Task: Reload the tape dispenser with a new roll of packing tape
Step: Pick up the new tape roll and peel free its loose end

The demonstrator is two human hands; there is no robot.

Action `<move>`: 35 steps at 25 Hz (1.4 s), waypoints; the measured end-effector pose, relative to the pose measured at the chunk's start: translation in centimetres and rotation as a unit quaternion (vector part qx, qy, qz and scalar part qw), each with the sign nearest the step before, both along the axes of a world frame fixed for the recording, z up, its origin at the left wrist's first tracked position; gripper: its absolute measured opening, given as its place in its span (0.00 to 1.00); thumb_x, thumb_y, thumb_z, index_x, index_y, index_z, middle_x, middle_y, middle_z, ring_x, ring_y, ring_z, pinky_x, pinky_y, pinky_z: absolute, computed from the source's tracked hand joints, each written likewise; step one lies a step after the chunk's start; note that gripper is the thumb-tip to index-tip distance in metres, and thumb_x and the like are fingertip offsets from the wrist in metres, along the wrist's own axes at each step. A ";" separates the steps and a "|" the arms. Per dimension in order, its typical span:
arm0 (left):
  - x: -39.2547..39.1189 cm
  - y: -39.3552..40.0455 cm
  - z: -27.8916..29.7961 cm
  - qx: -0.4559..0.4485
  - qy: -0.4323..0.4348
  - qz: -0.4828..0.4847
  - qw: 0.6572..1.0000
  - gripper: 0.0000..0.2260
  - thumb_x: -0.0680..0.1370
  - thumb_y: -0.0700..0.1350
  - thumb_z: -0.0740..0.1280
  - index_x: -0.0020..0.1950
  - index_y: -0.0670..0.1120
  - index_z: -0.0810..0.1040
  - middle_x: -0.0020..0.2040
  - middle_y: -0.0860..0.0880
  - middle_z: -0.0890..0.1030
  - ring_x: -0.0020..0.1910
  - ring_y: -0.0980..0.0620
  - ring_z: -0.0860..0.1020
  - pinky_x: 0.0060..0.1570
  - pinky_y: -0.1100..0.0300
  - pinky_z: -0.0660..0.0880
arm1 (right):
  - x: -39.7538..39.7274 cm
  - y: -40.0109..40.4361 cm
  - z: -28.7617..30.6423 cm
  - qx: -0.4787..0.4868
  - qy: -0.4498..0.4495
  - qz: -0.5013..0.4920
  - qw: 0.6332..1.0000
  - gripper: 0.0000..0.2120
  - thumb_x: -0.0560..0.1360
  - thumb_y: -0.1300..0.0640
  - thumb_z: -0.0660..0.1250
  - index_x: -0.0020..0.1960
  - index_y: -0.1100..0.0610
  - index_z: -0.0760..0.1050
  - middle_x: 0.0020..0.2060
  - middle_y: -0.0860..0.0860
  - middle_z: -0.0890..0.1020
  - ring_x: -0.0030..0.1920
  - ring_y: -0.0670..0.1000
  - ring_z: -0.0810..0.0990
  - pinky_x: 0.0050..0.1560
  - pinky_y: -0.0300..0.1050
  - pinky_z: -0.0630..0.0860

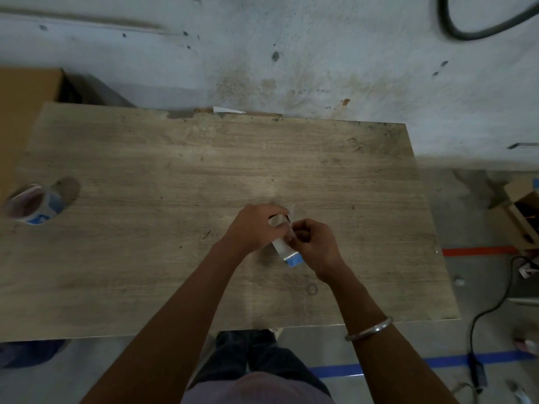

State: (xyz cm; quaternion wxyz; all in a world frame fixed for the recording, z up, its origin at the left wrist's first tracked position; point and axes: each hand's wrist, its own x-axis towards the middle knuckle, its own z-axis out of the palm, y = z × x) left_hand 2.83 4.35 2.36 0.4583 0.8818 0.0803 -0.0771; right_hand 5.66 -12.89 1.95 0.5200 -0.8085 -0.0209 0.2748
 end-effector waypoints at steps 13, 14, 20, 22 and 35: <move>0.1 -0.2 -0.9 -0.037 -0.015 0.025 0.999 0.13 0.76 0.46 0.69 0.61 0.54 0.82 0.44 0.52 0.86 0.25 0.57 0.73 0.28 0.61 0.71 | -0.5 0.6 0.4 0.018 -0.018 -0.042 0.999 0.06 0.73 0.65 0.73 0.48 0.57 0.79 0.39 0.46 0.85 0.39 0.40 0.84 0.37 0.32 0.78; 0.0 -0.4 -0.7 -0.035 -0.012 0.018 0.999 0.15 0.76 0.48 0.70 0.63 0.54 0.81 0.46 0.52 0.86 0.27 0.60 0.73 0.31 0.65 0.70 | -0.4 0.6 0.3 0.024 -0.010 -0.052 0.998 0.06 0.73 0.65 0.73 0.48 0.58 0.79 0.38 0.47 0.84 0.38 0.40 0.84 0.37 0.32 0.78; 0.7 -3.3 0.7 0.039 -0.039 0.077 0.996 0.09 0.76 0.49 0.71 0.54 0.48 0.84 0.47 0.49 0.85 0.46 0.52 0.82 0.49 0.53 0.79 | 0.7 -0.4 0.5 0.059 0.043 -0.093 0.993 0.02 0.76 0.60 0.71 0.48 0.57 0.79 0.40 0.53 0.86 0.39 0.45 0.85 0.34 0.35 0.76; 1.5 -3.9 1.4 0.117 -0.022 0.077 0.990 0.08 0.77 0.51 0.69 0.51 0.51 0.85 0.46 0.52 0.85 0.44 0.54 0.82 0.46 0.54 0.79 | 0.9 -0.7 0.6 0.056 0.037 -0.094 0.993 0.03 0.76 0.59 0.72 0.48 0.56 0.79 0.41 0.52 0.86 0.40 0.45 0.85 0.36 0.35 0.77; 1.5 -2.9 -0.4 -0.024 0.084 0.065 0.994 0.21 0.77 0.35 0.61 0.67 0.49 0.77 0.59 0.55 0.78 0.51 0.58 0.75 0.43 0.77 0.67 | 1.1 -1.9 0.1 0.023 0.007 -0.130 0.991 0.07 0.73 0.59 0.74 0.50 0.53 0.81 0.44 0.49 0.85 0.46 0.47 0.84 0.43 0.40 0.80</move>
